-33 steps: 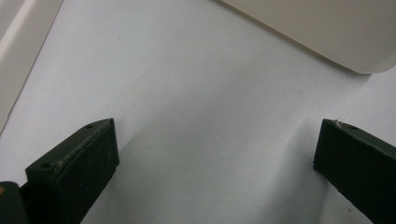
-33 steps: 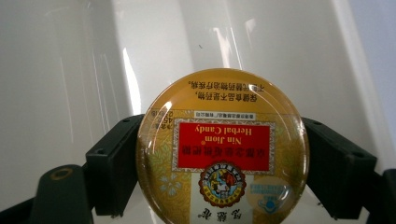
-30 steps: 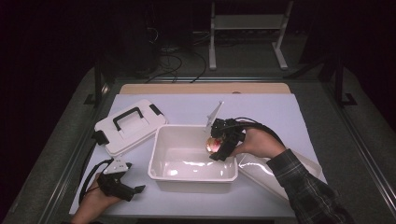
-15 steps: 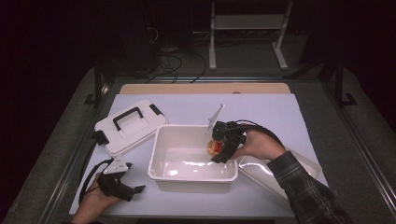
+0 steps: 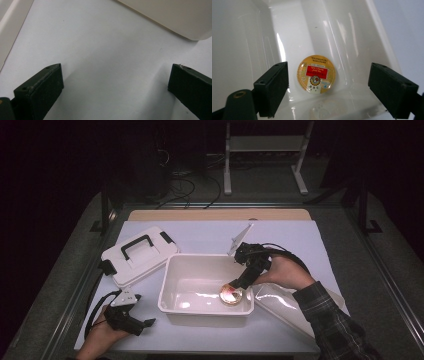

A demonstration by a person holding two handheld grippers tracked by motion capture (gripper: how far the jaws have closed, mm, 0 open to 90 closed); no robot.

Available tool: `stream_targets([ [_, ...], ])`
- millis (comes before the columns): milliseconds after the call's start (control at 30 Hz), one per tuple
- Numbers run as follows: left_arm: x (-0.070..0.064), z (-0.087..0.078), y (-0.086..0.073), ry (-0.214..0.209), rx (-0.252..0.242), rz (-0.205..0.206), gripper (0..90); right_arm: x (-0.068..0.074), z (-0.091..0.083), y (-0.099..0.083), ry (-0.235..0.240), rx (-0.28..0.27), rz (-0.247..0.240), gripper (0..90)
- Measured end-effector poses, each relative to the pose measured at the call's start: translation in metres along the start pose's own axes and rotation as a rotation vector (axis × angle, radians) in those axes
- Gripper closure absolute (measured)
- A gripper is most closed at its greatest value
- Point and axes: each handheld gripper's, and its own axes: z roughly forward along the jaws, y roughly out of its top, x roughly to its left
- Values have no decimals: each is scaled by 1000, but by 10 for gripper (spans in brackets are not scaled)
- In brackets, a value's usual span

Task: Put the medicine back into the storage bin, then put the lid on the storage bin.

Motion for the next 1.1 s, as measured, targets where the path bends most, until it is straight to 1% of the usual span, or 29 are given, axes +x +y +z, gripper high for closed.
stream_targets([
  [33, 0, 0, 0, 0, 0, 0, 0, -1, -6, -2, -4, -13, 9, 164],
  [100, 0, 0, 0, 0, 0, 0, 0, -2, -12, -6, -13, -34, 24, 164],
  [133, 0, 0, 0, 0, 0, 0, 0, -2, -12, -6, -13, -34, 24, 164],
  [167, 0, 0, 0, -1, 0, 0, 0, -3, -20, -10, -24, -50, 36, 164],
  [200, 0, 0, 0, -1, 0, 0, 0, -3, -20, -10, -24, -50, 36, 164],
  [300, 0, 0, 0, 0, 0, 0, 0, -5, -33, -18, -45, -74, 58, 164],
  [333, 0, 0, 0, 0, 0, 0, 0, -5, -33, -18, -45, -74, 58, 164],
  [467, 0, 0, 0, 0, 0, 0, 0, -7, -44, -31, -70, -88, 89, 164],
  [500, 0, 0, 0, 1, 0, 1, 0, -9, -48, -38, -83, -92, 105, 164],
  [633, 0, 0, 0, 0, 0, -1, 0, -12, -51, -54, -103, -88, 139, 164],
  [667, 0, 0, 0, 0, 0, -1, 0, -12, -51, -54, -103, -88, 139, 164],
  [700, 0, 0, 0, -1, 0, 0, 0, -14, -51, -62, -112, -90, 157, 164],
  [733, 0, 0, 0, -1, 1, -1, 0, -14, -51, -62, -112, -90, 157, 164],
  [767, 0, 0, 0, 0, -1, -1, 0, -15, -51, -70, -118, -92, 178, 164],
  [900, 0, 0, 0, -1, 0, -1, 0, -18, -49, -87, -138, -90, 222, 171],
  [967, 0, 0, 0, -1, 0, 0, 0, -18, -47, -95, -148, -88, 238, 198],
  [1000, 0, 0, 0, -1, 0, 0, 0, -18, -47, -95, -148, -88, 238, 198],
  [1033, 0, 0, 0, -1, 0, 0, 0, -18, -46, -103, -161, -93, 256, 211],
  [1067, 0, 0, 0, -1, 0, 0, 0, -18, -46, -103, -161, -93, 256, 211],
  [1100, 0, 0, 0, -1, 0, 0, 0, -19, -44, -111, -166, -97, 266, 224],
])
